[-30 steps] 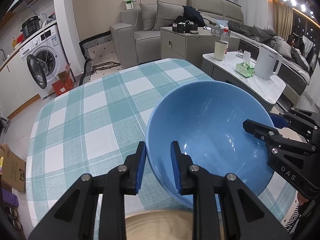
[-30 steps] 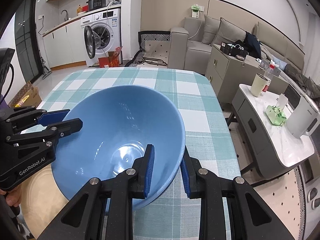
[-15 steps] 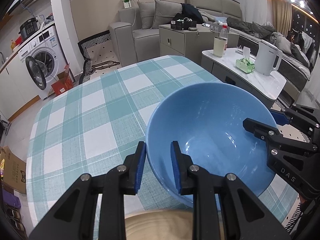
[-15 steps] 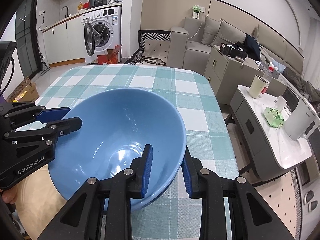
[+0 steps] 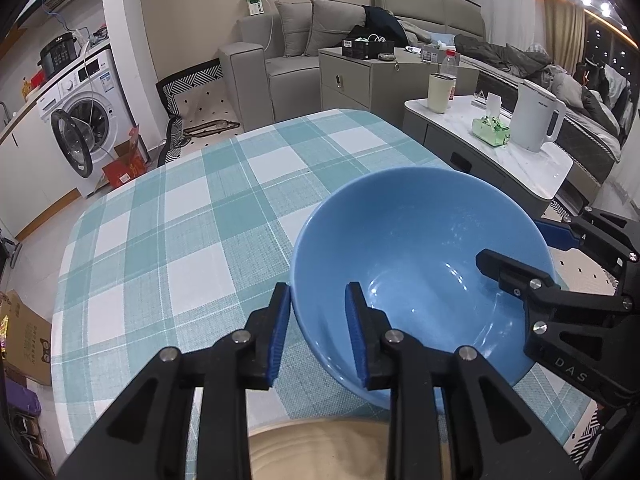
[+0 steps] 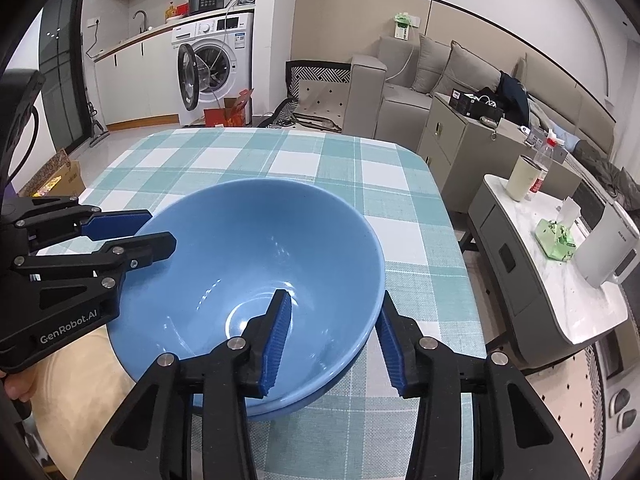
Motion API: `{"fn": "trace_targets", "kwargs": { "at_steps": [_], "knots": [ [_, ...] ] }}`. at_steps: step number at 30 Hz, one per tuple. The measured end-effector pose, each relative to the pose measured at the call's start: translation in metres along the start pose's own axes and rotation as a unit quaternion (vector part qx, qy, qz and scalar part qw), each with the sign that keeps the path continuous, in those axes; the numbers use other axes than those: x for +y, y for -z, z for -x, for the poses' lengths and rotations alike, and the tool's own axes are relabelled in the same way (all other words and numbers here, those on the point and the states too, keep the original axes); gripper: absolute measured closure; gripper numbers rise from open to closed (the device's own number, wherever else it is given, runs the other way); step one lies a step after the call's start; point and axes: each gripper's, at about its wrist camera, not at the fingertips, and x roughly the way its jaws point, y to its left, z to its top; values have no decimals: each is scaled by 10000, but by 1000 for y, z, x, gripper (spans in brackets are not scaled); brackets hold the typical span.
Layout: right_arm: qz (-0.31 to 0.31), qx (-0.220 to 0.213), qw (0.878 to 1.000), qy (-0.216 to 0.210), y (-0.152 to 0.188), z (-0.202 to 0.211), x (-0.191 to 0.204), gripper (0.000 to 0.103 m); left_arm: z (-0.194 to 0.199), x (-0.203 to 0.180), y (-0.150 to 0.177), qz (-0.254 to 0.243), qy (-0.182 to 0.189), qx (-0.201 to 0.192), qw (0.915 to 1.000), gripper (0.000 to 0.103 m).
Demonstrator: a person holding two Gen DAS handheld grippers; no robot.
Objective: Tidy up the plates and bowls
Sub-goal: 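Open both grippers to release the light blue bowl's rim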
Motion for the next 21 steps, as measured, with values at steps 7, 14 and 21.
{"fn": "trace_targets", "kwargs": {
  "at_steps": [7, 14, 21],
  "knots": [
    [-16, -10, 9999, -144, 1, 0, -2, 48, 5, 1, 0, 11, 146, -22, 9999, 58],
    [-69, -248, 9996, -151, 3, 10, -6, 17, 13, 1, -2, -29, 128, -123, 9998, 50],
    [-610, -483, 9958, -479, 4, 19, -28, 1, 13, 6, -2, 21, 127, -161, 9998, 44]
  ]
}}
